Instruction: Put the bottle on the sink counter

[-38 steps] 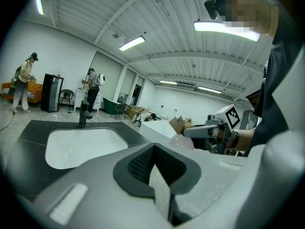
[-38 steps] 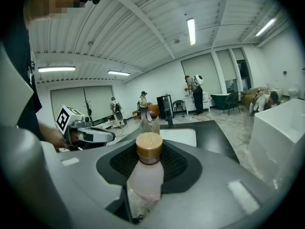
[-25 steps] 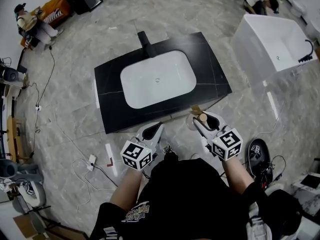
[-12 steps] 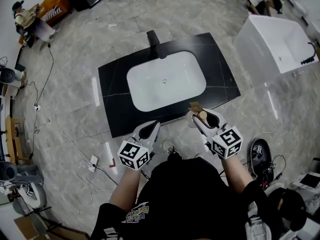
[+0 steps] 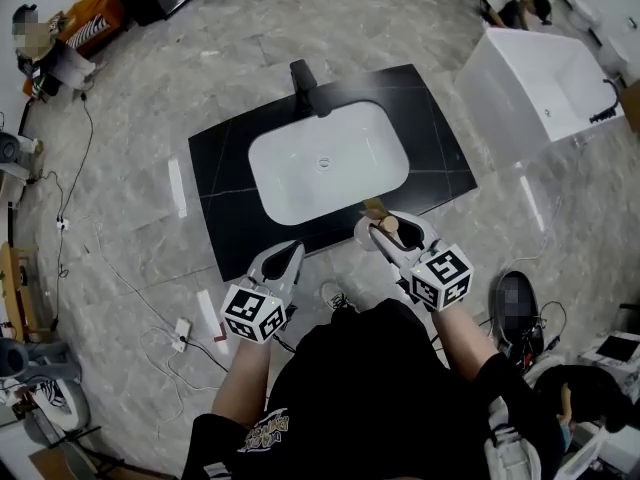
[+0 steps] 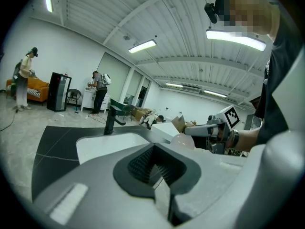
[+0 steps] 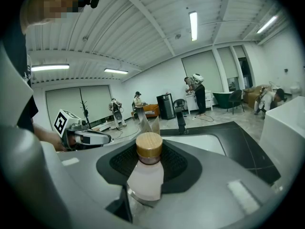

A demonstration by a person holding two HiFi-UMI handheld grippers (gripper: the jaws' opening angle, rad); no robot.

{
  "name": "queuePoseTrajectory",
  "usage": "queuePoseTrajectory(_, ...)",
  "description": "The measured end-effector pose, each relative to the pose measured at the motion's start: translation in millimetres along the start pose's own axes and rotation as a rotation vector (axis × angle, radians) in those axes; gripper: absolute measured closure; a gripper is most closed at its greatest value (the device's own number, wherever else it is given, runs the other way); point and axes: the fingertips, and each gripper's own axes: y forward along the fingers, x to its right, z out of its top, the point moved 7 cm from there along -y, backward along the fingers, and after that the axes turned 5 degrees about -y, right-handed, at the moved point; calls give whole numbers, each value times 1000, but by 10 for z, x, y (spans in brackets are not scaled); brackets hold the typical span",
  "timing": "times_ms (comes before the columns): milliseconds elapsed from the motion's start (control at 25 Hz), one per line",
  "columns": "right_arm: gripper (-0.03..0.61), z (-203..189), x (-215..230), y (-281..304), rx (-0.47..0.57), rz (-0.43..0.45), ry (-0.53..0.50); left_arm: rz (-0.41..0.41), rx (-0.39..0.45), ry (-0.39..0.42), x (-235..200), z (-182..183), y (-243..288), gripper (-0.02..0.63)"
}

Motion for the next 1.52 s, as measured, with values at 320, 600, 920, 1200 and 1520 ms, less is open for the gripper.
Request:
queuePoseTrajectory(320, 415, 35, -113, 43, 4, 7, -7, -3, 17, 9, -3, 22, -105, 614)
queuePoseTrajectory(600, 416, 99, -32, 38, 5, 15, -17, 0, 32, 30, 72, 53, -104, 614)
queuePoseTrajectory(920, 414, 228, 254, 96, 7, 43, -37, 24, 46, 39, 113, 160, 114, 614)
queuePoseTrajectory(1200, 414, 343, 653, 184, -8, 68, -42, 36, 34, 40, 170, 305, 455, 614)
queuePoseTrajectory(1520, 416, 409, 1119, 307, -19, 91, -42, 53, 42, 30, 163, 470, 927, 614)
